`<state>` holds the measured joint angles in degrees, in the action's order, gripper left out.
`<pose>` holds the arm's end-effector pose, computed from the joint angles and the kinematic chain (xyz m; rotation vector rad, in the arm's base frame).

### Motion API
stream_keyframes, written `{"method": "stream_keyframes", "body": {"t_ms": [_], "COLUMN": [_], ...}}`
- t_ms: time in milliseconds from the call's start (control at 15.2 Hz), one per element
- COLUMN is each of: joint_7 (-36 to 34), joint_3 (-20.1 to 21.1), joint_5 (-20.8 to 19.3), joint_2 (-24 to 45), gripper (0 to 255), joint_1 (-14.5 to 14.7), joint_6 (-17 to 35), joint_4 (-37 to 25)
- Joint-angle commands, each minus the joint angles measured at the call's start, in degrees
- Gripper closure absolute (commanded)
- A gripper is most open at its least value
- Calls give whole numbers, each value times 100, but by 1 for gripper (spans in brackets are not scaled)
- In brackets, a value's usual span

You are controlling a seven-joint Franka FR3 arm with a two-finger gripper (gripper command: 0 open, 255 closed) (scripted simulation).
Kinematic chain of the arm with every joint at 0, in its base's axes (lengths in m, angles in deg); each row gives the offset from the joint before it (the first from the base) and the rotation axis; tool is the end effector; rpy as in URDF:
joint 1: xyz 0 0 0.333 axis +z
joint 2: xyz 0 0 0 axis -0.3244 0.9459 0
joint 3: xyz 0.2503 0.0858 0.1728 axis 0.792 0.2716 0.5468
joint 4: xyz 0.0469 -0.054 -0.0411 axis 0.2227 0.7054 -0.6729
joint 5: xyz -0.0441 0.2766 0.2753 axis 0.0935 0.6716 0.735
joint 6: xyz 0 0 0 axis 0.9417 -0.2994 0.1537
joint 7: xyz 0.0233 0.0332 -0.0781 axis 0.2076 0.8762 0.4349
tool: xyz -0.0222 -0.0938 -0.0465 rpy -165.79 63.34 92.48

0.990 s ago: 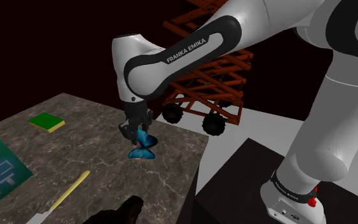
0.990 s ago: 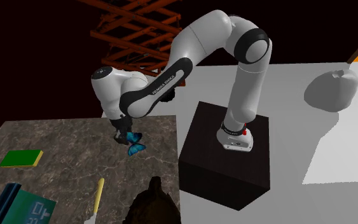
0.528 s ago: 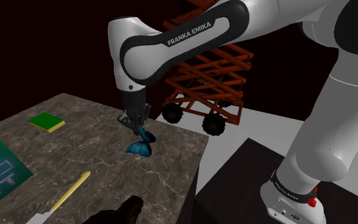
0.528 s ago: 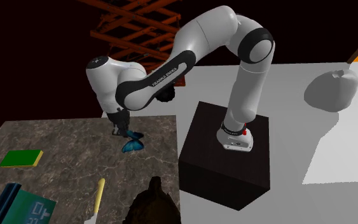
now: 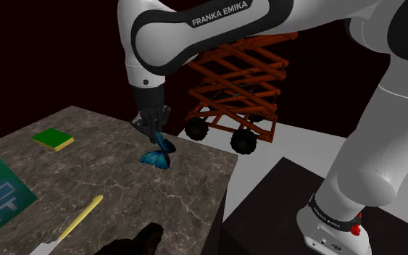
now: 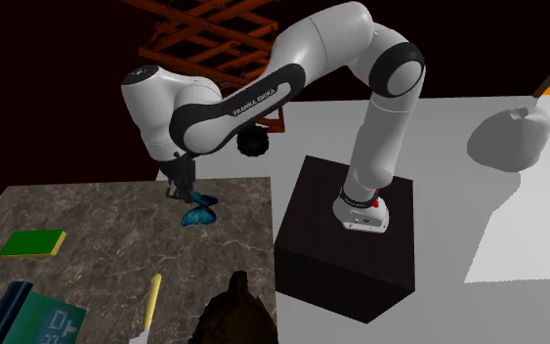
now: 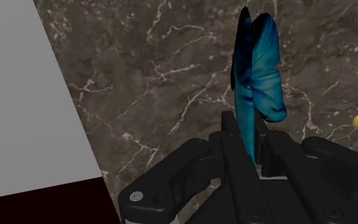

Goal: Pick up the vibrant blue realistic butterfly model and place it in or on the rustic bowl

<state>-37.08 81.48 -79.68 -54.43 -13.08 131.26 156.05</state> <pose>0.4737 0.3202 0.4893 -3.0433 -0.3242 0.0645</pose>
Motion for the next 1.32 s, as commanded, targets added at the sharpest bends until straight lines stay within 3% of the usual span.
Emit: {"method": "stream_keyframes", "body": {"t_ms": [0, 594, 1254], "joint_7": [5, -28, -1290], "joint_3": [-3, -8, 636], "joint_5": [19, 28, 111], "joint_2": [-45, -89, -272], "gripper": [255, 255, 255], "joint_1": [-6, -13, 633], "joint_6": [-136, -747, -552], "joint_4": [-93, -665, -424]}}
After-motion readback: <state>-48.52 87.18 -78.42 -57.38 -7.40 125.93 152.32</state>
